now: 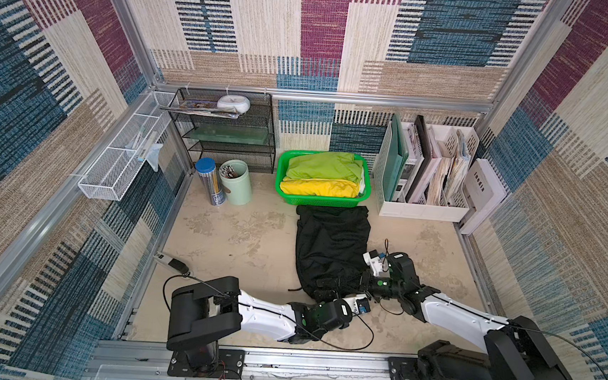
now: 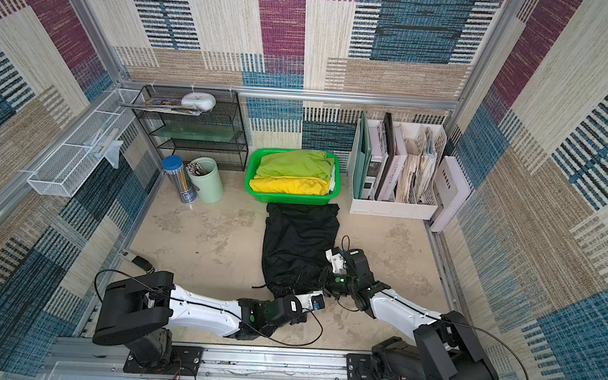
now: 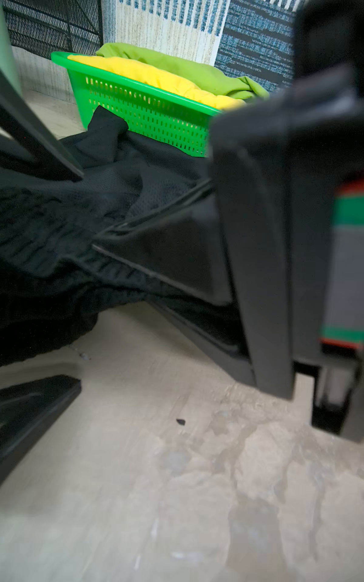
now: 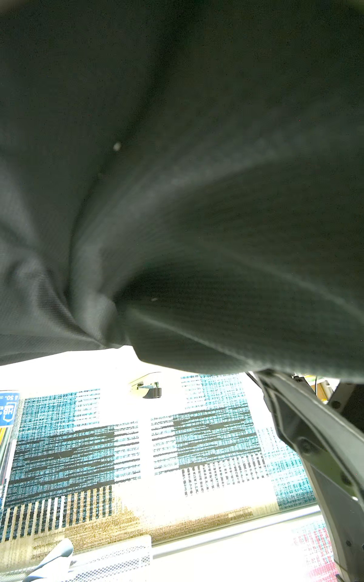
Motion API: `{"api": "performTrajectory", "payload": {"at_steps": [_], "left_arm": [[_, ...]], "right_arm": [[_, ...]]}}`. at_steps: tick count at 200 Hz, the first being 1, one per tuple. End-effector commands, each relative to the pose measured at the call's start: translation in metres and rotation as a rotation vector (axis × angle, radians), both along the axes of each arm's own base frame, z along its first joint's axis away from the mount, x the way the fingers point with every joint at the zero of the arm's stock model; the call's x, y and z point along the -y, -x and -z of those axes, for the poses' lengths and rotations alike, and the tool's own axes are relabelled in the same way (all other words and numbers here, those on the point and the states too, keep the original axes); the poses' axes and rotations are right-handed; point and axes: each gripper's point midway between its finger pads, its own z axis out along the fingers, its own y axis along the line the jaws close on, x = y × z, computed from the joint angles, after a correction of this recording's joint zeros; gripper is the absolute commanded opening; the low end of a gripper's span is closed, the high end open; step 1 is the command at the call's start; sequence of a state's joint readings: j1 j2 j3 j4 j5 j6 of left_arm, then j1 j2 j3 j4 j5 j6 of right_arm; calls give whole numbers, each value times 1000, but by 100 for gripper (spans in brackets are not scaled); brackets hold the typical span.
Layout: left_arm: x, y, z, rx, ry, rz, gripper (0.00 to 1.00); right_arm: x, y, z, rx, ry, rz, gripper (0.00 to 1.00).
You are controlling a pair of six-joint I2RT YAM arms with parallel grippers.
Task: Roll up the shorts
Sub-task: Roll the shorts at the center of the board.
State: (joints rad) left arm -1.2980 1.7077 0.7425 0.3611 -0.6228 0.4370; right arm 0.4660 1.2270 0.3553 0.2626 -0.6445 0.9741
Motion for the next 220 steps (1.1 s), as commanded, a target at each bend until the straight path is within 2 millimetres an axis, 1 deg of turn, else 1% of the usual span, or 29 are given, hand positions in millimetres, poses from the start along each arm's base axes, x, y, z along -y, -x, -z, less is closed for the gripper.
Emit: {"api": "performTrajectory", "payload": {"at_steps": [1, 28, 30, 37, 53, 59, 88, 111, 133, 148, 158, 163, 182, 189, 193, 204, 220], "left_arm": [[-3, -10, 2, -6, 27, -40, 99], [-14, -16, 14, -32, 22, -76, 97], [-14, -16, 14, -33, 23, -78, 97], [-16, -17, 16, -37, 26, -84, 97], [-16, -17, 19, -49, 26, -87, 91], [-16, -18, 20, -50, 29, -91, 87], [-16, -23, 27, -54, 27, -116, 63], [-22, -30, 29, -55, 36, -156, 46], [-28, -32, 25, -79, 52, -183, 32], [-30, -29, 20, -104, 64, -183, 21], [-31, -26, 19, -128, 66, -175, 11], [-31, -24, 19, -145, 61, -167, 0], [-34, -19, 21, -189, 29, -168, 0], [-35, -17, 22, -203, 24, -166, 0], [-36, -16, 21, -207, 21, -164, 0], [-37, -13, 22, -226, 17, -159, 0], [-39, -7, 22, -257, 2, -141, 0]], "right_arm": [[1, -1, -1, 21, 0, 4, 0], [4, -3, -2, 28, 3, 25, 0], [5, -1, 1, 12, 12, 26, 0], [6, 1, 2, 4, 16, 27, 0], [7, 1, 3, 3, 17, 29, 0], [6, 1, 2, 6, 14, 26, 0], [6, 1, 1, 4, 9, 23, 0], [7, 2, 3, -4, 11, 26, 0], [9, 3, 5, -7, 15, 36, 0], [10, 1, 5, -5, 21, 40, 0], [10, 1, 6, -5, 25, 40, 5], [10, 0, 5, -3, 26, 40, 8], [10, -2, 6, 0, 43, 38, 27], [11, -3, 6, 3, 50, 42, 38], [12, -4, 6, 5, 54, 42, 42], [14, -5, 6, 11, 75, 51, 51], [24, -11, 5, 40, 144, 88, 63]]}}
